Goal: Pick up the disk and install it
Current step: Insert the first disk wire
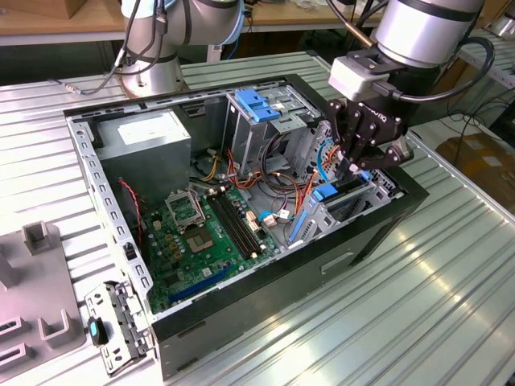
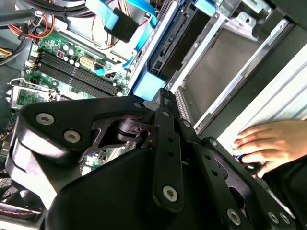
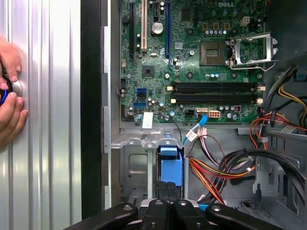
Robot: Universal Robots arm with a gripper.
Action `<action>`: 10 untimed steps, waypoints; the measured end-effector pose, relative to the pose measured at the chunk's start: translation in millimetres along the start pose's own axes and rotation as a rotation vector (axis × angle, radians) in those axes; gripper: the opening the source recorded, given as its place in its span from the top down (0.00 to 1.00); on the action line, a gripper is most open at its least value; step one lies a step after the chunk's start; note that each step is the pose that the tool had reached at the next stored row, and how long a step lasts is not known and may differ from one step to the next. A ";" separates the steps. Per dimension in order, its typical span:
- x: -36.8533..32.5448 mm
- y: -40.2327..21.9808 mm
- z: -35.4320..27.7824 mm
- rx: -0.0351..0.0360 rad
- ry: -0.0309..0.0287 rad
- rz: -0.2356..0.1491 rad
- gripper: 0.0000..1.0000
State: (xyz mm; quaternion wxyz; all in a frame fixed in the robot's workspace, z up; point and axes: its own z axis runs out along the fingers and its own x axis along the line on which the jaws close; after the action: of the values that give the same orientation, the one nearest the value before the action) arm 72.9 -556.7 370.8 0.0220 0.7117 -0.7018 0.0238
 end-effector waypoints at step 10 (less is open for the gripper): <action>0.3 -24.7 0.1 0.0033 -0.0001 -0.050 0.89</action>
State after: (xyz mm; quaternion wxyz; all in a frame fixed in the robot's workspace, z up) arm 97.6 -556.6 370.7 0.0214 0.7291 -0.6836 0.0244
